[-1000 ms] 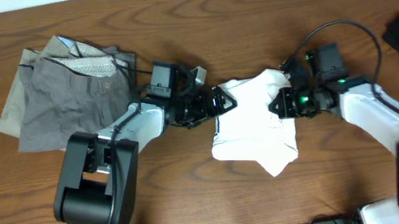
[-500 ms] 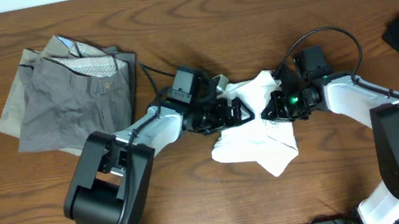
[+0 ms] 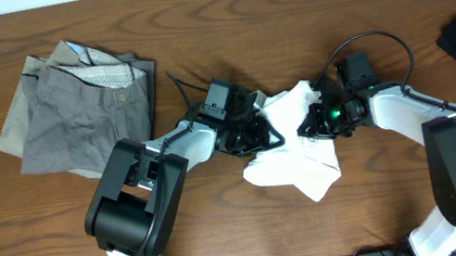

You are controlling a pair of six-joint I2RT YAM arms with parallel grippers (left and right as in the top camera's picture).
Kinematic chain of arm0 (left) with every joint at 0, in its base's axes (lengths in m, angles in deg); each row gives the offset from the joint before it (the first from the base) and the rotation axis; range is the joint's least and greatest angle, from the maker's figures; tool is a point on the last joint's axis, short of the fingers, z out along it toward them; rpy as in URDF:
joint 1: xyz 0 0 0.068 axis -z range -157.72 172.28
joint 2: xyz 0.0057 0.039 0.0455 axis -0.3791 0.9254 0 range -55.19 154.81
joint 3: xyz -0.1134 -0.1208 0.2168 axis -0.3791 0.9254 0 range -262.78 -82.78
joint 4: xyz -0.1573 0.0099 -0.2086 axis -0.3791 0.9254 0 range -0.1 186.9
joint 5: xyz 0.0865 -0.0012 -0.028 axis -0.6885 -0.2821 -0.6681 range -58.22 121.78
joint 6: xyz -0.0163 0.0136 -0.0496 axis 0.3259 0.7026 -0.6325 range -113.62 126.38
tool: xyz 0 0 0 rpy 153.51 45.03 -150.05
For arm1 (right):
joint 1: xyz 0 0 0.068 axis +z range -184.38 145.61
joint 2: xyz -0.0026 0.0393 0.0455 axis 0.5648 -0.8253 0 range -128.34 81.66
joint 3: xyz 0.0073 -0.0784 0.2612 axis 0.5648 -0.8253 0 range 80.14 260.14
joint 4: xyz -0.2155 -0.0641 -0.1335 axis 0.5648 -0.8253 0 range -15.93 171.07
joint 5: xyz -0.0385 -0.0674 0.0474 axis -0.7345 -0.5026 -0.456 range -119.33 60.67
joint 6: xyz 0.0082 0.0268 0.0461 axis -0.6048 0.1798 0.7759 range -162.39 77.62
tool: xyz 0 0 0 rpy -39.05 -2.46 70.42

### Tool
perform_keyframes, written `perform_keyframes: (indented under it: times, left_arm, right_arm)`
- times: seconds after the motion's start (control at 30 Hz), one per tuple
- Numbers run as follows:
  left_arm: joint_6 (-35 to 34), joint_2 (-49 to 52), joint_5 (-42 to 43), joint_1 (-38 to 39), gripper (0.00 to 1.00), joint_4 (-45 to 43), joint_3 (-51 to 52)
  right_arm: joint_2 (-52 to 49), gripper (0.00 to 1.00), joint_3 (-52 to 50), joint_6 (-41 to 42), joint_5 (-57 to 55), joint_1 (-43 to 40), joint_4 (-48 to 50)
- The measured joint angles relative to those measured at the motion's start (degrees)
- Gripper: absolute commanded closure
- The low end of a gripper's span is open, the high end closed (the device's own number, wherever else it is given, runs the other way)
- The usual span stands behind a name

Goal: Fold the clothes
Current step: 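Carry the shirt bundle with the left gripper onto the grey trousers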

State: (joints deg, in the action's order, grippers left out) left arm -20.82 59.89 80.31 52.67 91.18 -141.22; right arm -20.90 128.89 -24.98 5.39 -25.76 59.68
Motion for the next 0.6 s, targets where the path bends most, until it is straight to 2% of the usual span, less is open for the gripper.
perform_keyframes:
  times: [0.17,0.3,0.47,0.6]
  left_arm:
    - [0.96,-0.7,-0.07,-0.35,0.94,0.79,0.02]
    - [2.01,-5.33,-0.48,-2.82,0.94,1.53,1.05]
    - [3.32,-16.57,1.05,-11.67,0.94,0.52,1.14]
    - [3.69,-23.82,2.99,-20.9,0.94,-1.97,0.55]
  right_arm:
    - [3.39,0.99,-0.9,-0.37,-0.83,-1.9,-4.74]
    - [13.25,0.99,-2.01,-0.76,-2.93,-4.61,-8.33]
    - [28.89,0.99,-1.99,-1.14,-4.98,-6.08,-8.81]
    - [35.21,0.99,-1.99,-1.11,-6.75,-6.08,-8.96]
